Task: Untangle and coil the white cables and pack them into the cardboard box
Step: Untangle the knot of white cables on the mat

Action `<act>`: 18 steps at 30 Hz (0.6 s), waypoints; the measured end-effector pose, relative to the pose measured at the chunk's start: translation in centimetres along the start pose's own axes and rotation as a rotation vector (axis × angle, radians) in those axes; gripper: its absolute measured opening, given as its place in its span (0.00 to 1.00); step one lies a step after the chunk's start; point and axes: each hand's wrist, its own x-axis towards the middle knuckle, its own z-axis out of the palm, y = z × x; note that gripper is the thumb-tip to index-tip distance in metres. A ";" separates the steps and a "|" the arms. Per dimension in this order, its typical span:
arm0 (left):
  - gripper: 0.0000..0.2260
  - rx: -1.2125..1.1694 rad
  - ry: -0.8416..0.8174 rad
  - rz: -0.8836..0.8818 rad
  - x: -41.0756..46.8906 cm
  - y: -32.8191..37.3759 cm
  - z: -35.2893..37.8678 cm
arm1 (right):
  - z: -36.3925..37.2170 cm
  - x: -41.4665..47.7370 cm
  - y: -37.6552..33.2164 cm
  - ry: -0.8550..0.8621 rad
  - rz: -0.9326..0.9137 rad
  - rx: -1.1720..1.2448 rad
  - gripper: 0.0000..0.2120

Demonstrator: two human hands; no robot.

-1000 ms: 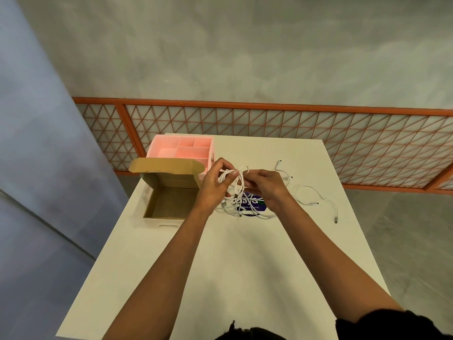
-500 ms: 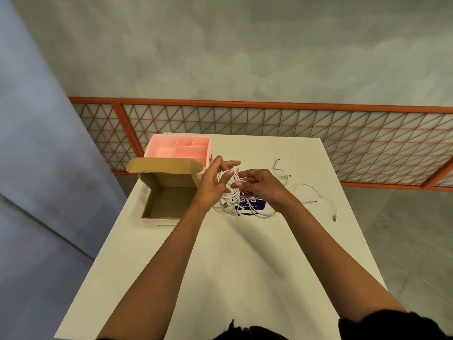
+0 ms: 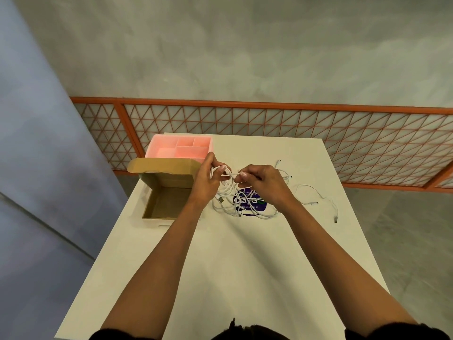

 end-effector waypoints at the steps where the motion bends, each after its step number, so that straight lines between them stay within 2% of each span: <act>1: 0.09 -0.012 -0.012 -0.006 0.1 -0.1 -0.2 | -0.1 0.0 0.0 -0.006 0.012 0.034 0.09; 6: 0.08 -0.116 -0.066 -0.049 0.0 0.7 -0.4 | -0.2 -0.2 -0.4 0.038 0.187 0.358 0.13; 12: 0.07 -0.288 -0.124 -0.168 -0.3 1.6 0.0 | -0.4 -0.1 -0.1 0.048 0.356 0.529 0.12; 15: 0.10 -0.219 -0.184 -0.131 -0.4 2.0 0.1 | -0.3 0.2 0.2 0.051 0.404 0.581 0.12; 18: 0.07 -0.158 -0.192 -0.085 -0.3 2.5 0.4 | -0.1 0.2 0.6 0.034 0.436 0.613 0.12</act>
